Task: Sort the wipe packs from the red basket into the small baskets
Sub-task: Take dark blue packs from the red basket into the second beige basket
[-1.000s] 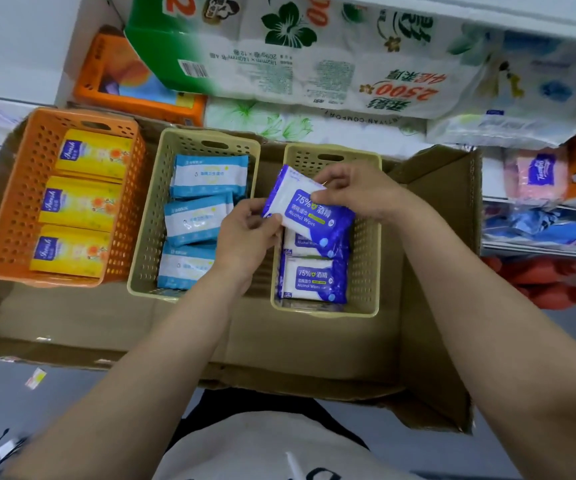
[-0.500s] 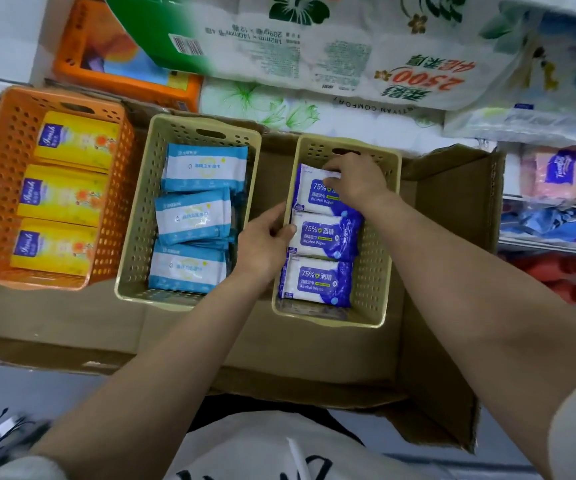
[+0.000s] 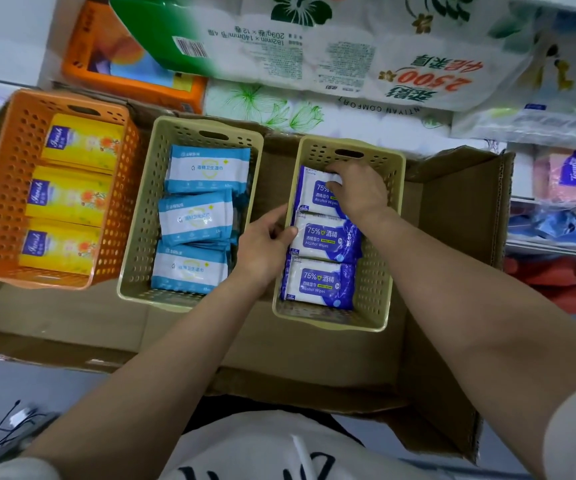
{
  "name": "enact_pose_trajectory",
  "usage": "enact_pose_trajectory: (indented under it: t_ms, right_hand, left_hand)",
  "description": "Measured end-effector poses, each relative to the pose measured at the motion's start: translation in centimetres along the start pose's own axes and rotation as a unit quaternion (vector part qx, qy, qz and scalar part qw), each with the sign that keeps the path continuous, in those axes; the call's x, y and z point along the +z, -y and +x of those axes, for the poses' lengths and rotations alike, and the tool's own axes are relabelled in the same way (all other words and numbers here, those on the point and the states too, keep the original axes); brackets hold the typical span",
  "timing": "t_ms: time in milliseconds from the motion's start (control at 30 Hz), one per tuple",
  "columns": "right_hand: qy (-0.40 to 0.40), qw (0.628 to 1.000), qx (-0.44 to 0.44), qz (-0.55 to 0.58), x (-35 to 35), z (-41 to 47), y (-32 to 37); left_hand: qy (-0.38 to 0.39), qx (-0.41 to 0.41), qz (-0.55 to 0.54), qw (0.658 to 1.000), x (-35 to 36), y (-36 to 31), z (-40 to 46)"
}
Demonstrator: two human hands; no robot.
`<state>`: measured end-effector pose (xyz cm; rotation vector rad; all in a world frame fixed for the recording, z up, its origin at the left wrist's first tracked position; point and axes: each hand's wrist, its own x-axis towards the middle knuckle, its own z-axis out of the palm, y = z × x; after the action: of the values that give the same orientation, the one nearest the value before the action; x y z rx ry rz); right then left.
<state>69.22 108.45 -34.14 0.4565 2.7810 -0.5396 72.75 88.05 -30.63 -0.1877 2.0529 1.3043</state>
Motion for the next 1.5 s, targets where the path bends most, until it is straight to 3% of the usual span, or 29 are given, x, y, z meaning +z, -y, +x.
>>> enact_pose_trajectory:
  t_ms: [267, 467, 567, 700, 900, 1067, 1300, 1500]
  right_hand:
    - [0.006, 1.0, 0.029, -0.008, -1.6, -0.5, 0.6]
    - [0.063, 0.997, 0.021, -0.037, -5.6, -2.5, 1.7]
    - [0.05, 0.998, 0.014, -0.034, -8.3, -4.7, 3.2]
    - [-0.023, 0.999, -0.019, -0.04, -11.7, -8.4, 6.8]
    - [-0.164, 0.979, -0.11, -0.054, -12.8, -16.6, 17.2]
    - [-0.223, 0.959, -0.17, -0.042, -9.6, -23.6, 28.4]
    - [-0.217, 0.948, -0.233, -0.006, -2.0, -28.7, 43.6]
    - [-0.169, 0.945, -0.279, -0.006, 3.3, -27.9, 55.6]
  left_hand:
    - [-0.019, -0.005, -0.001, 1.0, 0.0, -0.6, -0.3]
    - [-0.047, -0.012, 0.058, 0.997, -1.7, -2.5, -2.2]
    - [-0.06, 0.015, 0.099, 0.993, -3.9, -4.0, -4.1]
    - [-0.056, 0.057, 0.072, 0.994, -9.4, -5.6, -7.4]
    - [-0.13, 0.194, 0.128, 0.964, -21.2, -3.8, -13.9]
    - [-0.205, 0.288, 0.237, 0.905, -33.5, 1.6, -20.4]
    - [-0.274, 0.281, 0.353, 0.849, -50.2, 11.1, -27.5]
    - [-0.3, 0.247, 0.356, 0.85, -60.7, 16.5, -28.6]
